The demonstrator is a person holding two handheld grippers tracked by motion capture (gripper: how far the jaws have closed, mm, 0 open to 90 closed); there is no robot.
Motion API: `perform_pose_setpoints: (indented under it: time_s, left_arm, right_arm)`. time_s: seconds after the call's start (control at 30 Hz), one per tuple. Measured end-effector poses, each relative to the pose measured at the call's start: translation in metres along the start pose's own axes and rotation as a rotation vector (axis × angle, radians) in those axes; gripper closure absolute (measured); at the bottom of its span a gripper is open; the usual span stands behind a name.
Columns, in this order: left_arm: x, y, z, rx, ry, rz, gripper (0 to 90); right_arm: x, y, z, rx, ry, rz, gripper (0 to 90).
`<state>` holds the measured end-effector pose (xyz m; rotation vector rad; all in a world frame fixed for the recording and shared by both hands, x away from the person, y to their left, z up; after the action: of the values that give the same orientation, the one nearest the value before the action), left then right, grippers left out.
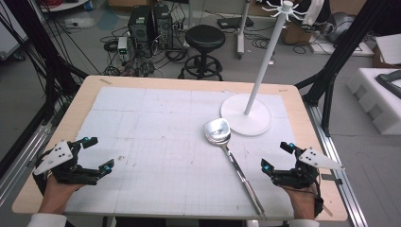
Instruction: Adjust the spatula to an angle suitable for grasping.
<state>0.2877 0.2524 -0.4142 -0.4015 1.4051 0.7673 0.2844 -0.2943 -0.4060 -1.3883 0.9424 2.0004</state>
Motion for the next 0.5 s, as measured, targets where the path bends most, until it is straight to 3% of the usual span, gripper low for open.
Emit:
perform_pose_setpoints:
  time_s: [0.3, 0.5]
  left_arm:
    - [0.0012, -0.0018, -0.0012, -0.002, -0.009, 0.011, 1.7]
    - [0.0021, -0.0019, -0.0019, 0.002, -0.019, 0.022, 1.7]
  right_arm:
    - [-0.0012, 0.0046, -0.0059, 0.023, -0.015, -0.003, 1.2]
    - [-0.0046, 0.0012, -0.0015, 0.026, 0.002, 0.01, 1.2]
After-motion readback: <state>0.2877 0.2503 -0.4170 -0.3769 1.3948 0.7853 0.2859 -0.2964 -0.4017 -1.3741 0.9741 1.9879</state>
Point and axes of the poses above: each handheld gripper's, and its own axes: y roughly backward along the jaws, x roughly out of its underside, z roughly to its left, the point moved 6 cm from there along -y, roughly forward along the jaws, and after that the axes turned 9 degrees about -y, right-handed, at the moved point
